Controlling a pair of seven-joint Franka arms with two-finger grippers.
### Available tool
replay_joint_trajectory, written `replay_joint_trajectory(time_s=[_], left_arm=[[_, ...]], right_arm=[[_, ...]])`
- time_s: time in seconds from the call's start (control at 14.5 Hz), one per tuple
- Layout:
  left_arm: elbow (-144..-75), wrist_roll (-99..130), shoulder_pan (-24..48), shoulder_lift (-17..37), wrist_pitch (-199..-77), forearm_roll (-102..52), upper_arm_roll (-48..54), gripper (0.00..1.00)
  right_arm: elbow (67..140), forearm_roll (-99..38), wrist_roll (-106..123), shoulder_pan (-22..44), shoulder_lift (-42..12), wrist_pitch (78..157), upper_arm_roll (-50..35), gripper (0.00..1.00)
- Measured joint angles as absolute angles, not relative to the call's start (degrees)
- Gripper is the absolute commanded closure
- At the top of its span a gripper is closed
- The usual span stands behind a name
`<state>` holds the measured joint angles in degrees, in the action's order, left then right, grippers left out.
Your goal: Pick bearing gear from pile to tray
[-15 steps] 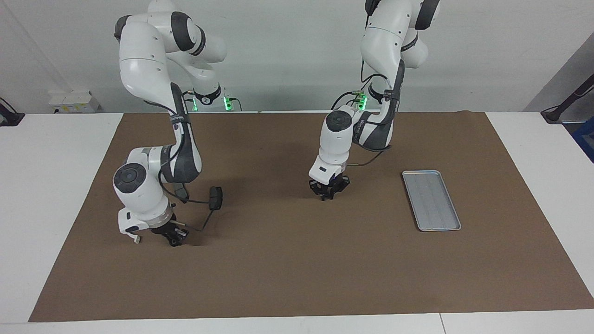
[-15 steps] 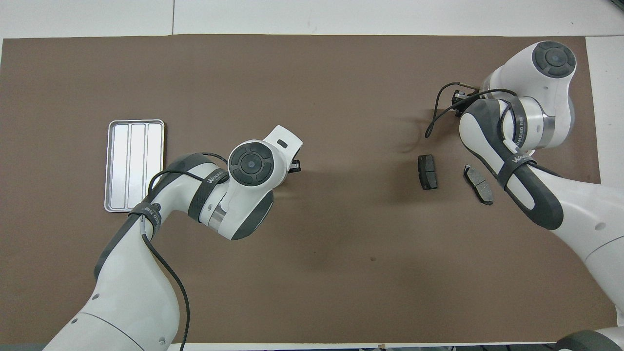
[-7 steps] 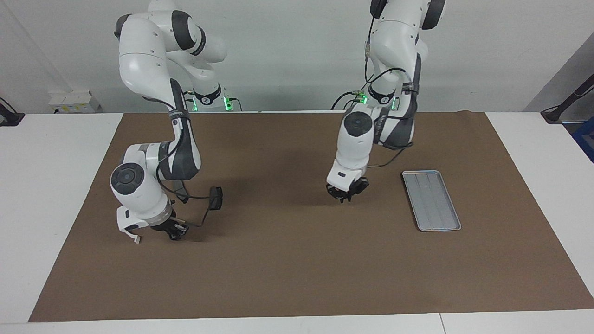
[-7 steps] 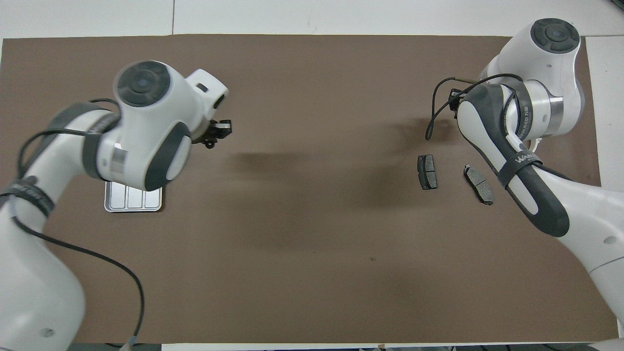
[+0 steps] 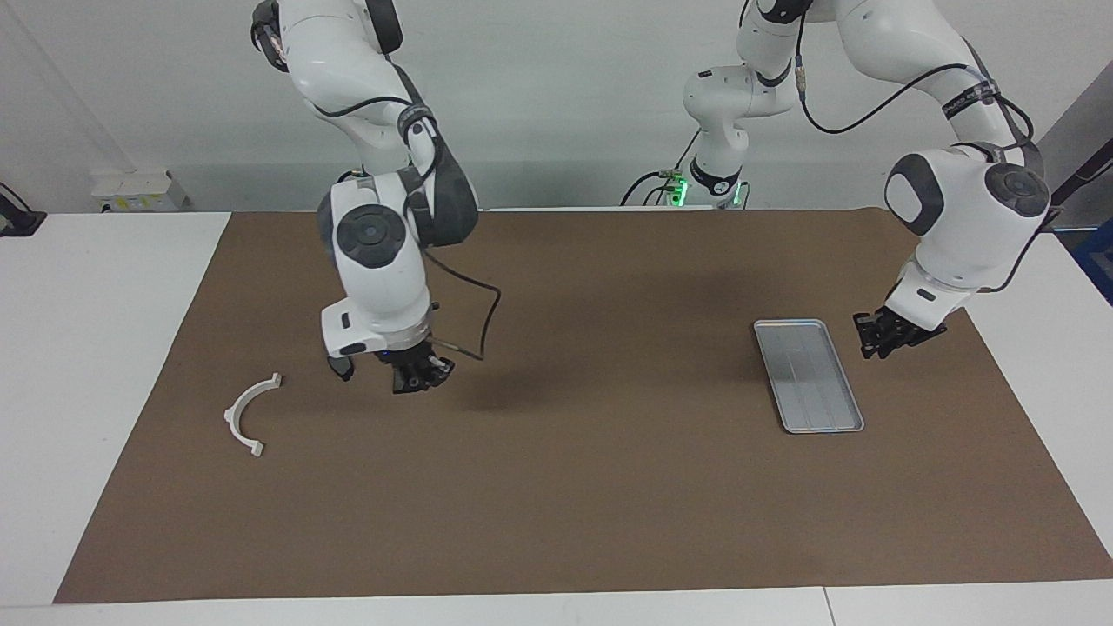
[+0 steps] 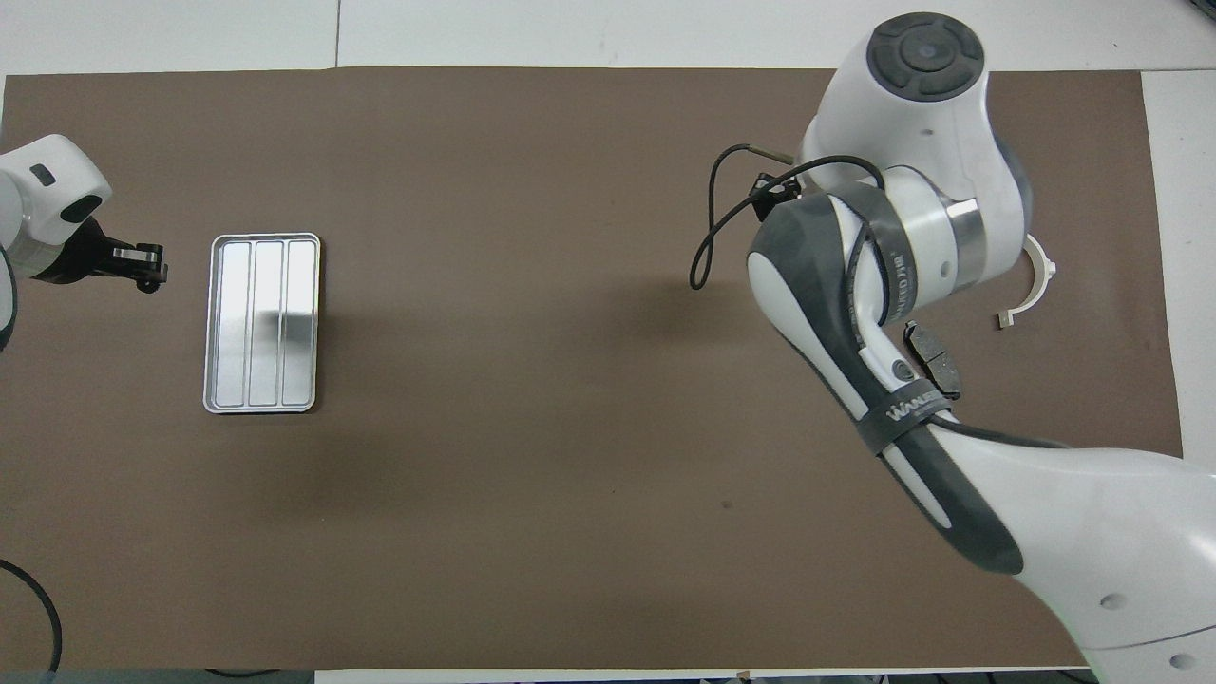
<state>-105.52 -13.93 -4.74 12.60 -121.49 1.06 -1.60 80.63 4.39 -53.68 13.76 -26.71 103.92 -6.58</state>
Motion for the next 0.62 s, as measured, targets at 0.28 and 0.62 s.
replay_joint_trajectory(time_s=[0.28, 0.62], left_arm=[[-115.64, -13.31, -4.52, 12.73, -133.02, 0.26, -0.2, 1.0], [-119.54, -10.12, -2.6, 12.67, -134.97, -0.12, 0.03, 1.0]], right_arm=[[81.03, 2.14, -75.77, 22.01, -27.5, 108.75, -6.77, 1.0], [83.03, 2.07, -90.9, 29.75, -31.01, 117.05, -6.8, 1.0]])
